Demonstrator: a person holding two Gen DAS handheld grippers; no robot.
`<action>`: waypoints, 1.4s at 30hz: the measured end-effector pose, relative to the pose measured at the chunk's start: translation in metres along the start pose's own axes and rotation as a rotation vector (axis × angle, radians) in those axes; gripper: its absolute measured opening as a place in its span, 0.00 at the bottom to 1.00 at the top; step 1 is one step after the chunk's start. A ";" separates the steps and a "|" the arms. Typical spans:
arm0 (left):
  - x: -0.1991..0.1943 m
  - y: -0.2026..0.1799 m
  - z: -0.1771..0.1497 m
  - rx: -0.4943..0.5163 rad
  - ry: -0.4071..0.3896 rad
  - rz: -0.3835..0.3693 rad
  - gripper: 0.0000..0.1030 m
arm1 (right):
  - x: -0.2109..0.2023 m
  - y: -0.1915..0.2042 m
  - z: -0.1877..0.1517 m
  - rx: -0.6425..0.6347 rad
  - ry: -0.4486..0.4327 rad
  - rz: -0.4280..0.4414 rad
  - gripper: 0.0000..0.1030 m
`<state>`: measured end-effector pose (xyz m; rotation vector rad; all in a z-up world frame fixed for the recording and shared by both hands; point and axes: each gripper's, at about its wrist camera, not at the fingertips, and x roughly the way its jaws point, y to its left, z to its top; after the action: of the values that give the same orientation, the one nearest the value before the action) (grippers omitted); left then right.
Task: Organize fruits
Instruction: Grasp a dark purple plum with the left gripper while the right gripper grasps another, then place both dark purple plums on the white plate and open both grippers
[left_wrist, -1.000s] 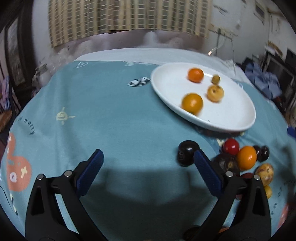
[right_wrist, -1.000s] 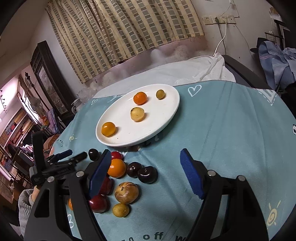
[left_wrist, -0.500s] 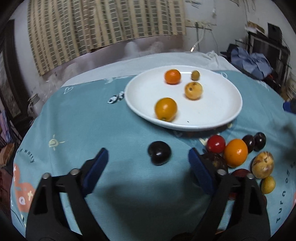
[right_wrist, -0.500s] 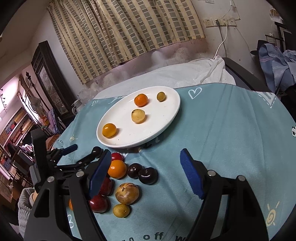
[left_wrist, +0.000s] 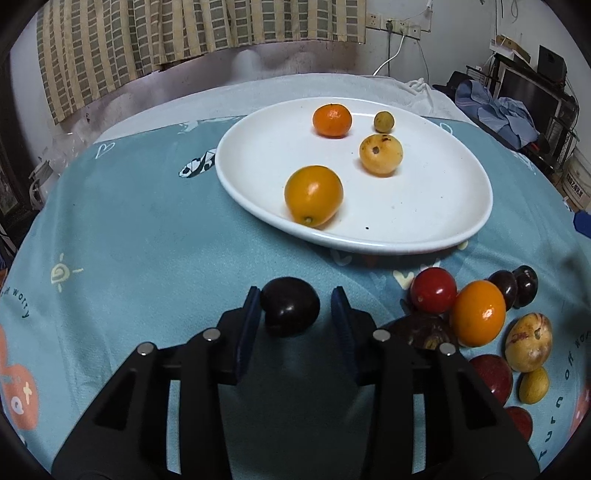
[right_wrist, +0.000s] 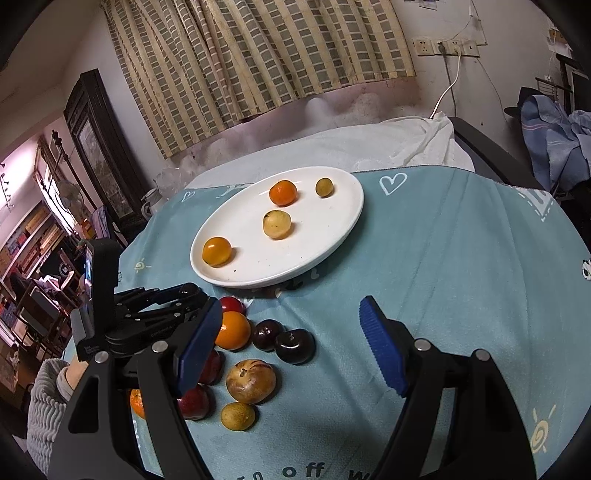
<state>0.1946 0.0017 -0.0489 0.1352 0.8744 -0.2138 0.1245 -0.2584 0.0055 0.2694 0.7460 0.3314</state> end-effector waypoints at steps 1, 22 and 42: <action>0.000 0.001 0.000 -0.011 0.000 0.007 0.30 | 0.001 0.000 0.000 -0.007 0.003 -0.003 0.74; -0.042 0.019 -0.015 -0.101 -0.070 -0.060 0.30 | 0.045 -0.012 -0.019 0.062 0.230 0.116 0.37; -0.061 0.003 -0.006 -0.077 -0.127 -0.069 0.30 | 0.003 -0.014 0.003 0.071 0.006 0.059 0.30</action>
<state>0.1530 0.0134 -0.0051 0.0188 0.7602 -0.2502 0.1314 -0.2709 0.0014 0.3579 0.7578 0.3620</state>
